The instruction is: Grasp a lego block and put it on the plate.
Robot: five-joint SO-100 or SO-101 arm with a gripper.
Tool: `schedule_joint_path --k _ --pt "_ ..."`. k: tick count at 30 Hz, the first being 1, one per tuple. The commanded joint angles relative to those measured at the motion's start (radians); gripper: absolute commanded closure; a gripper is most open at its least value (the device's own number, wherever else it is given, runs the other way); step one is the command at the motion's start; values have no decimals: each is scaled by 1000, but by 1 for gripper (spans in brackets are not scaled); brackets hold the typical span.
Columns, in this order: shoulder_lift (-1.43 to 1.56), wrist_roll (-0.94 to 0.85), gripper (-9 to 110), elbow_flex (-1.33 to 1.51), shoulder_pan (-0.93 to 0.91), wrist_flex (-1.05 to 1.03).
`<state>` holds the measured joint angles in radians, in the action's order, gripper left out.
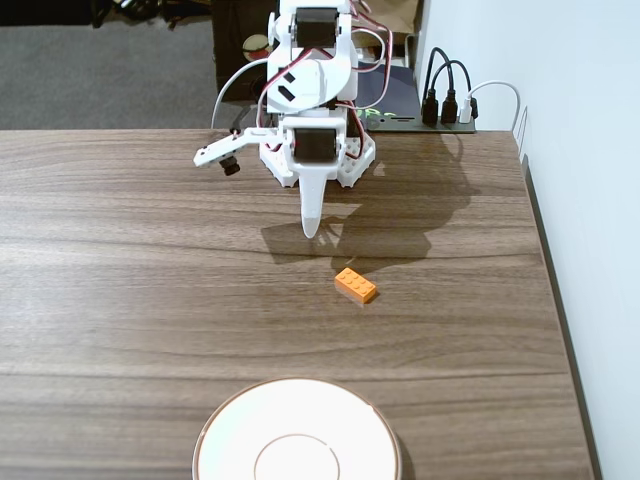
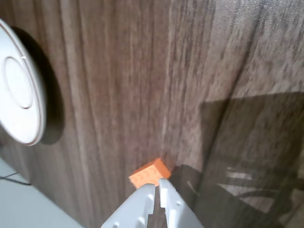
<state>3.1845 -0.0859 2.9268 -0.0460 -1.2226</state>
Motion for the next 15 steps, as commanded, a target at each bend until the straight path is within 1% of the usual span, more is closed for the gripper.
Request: schedule_joint_path --k 1,6,10,12,15 --pt "-52 -31 101 -32 3 43" --pt "-150 -51 101 -63 -2 103" --pt "-215 -117 101 -141 -6 109" --pt "-256 -184 101 -190 -8 109" --pt "-339 -341 101 -273 -18 101"
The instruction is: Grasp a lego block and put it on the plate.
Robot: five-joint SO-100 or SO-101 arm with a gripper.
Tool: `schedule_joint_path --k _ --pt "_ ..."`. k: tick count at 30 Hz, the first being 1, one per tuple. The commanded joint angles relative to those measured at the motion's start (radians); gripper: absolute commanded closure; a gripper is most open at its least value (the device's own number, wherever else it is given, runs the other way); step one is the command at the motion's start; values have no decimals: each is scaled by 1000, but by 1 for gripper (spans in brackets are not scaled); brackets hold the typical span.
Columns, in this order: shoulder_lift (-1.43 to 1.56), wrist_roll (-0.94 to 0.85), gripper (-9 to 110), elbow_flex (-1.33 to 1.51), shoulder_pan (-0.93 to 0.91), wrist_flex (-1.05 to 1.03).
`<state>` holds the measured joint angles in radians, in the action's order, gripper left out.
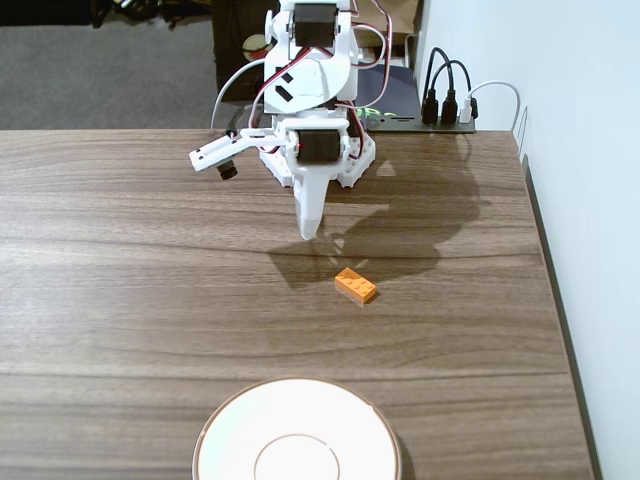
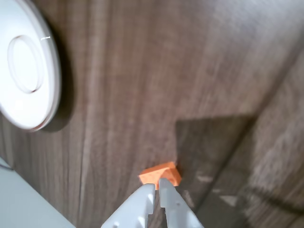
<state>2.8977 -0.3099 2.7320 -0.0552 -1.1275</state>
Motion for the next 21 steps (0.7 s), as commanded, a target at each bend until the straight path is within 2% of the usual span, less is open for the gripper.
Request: schedule_joint_path --k 1,6,12,18,21 --pt "-81 -190 101 -103 -12 6" --pt "-225 -495 101 -199 -18 -9" --pt "-394 -930 101 -324 -23 -130" --pt "-526 -1186 101 -466 -20 -261" --pt "-569 -1255 101 -520 -12 -281"
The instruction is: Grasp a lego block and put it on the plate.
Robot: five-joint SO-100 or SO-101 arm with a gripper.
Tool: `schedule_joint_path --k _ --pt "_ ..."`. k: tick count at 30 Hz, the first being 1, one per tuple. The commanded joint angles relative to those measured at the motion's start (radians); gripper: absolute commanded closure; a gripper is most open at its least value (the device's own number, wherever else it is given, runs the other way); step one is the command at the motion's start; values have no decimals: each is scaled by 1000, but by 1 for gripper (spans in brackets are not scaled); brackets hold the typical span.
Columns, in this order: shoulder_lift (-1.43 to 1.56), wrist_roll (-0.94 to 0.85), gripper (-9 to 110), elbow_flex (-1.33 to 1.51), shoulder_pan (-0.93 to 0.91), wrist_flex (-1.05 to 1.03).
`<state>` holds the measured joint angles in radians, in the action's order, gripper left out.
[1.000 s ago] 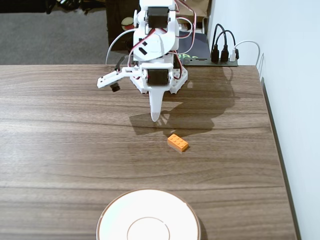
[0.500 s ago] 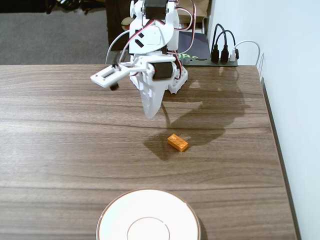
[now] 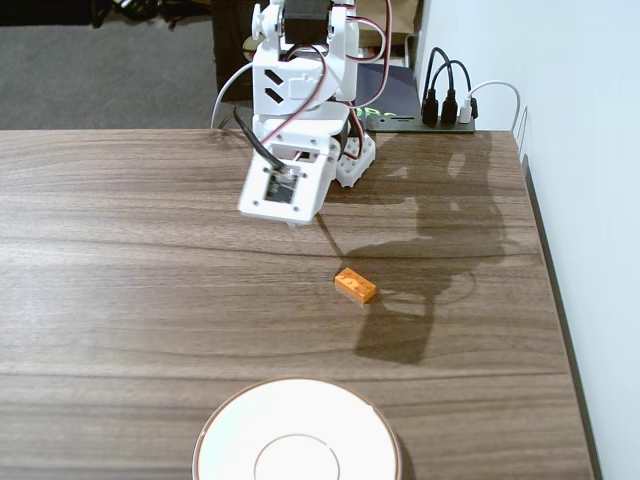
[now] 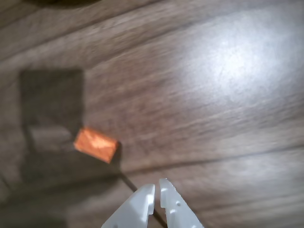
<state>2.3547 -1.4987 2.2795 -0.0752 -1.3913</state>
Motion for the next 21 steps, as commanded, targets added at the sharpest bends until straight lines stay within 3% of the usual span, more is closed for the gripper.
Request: schedule_joint_path --k 1,21 --pt "-40 -86 101 -80 8 -17" --pt "-189 -529 97 -161 110 -127"
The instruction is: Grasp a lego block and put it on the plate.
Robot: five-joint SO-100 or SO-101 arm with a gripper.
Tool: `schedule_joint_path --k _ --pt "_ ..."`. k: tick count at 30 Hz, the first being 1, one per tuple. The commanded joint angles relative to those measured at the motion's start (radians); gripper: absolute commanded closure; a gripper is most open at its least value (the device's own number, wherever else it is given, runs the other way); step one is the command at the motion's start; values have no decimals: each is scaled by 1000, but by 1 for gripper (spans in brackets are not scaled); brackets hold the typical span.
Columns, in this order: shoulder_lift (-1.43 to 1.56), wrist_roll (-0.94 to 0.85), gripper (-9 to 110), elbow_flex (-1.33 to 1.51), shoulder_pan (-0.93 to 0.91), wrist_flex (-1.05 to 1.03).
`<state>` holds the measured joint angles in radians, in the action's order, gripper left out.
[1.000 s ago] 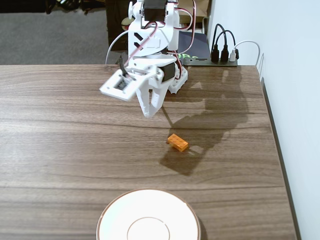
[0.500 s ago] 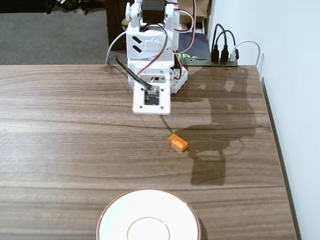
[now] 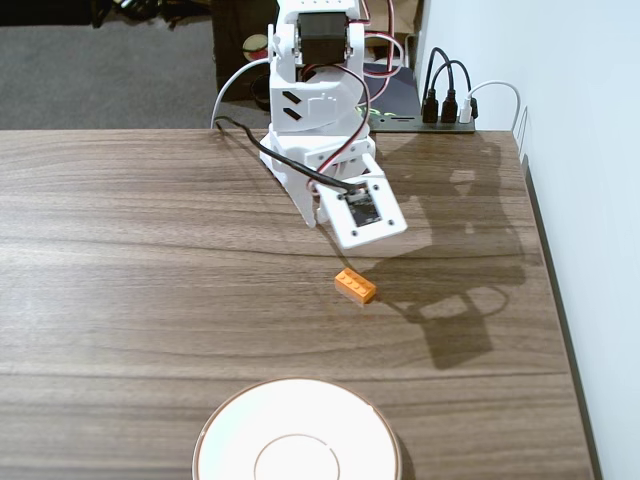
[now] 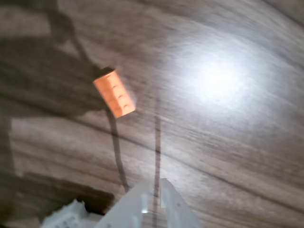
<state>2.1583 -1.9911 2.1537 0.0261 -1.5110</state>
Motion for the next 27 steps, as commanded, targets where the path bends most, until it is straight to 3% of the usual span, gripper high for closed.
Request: schedule_joint_path --k 1,13,24,27 --pt "8 -48 97 -35 14 -8" --pt "-63 -127 97 -37 46 103" --pt "-153 -150 78 -29 84 175" --pt "-170 -152 78 -6 86 218"
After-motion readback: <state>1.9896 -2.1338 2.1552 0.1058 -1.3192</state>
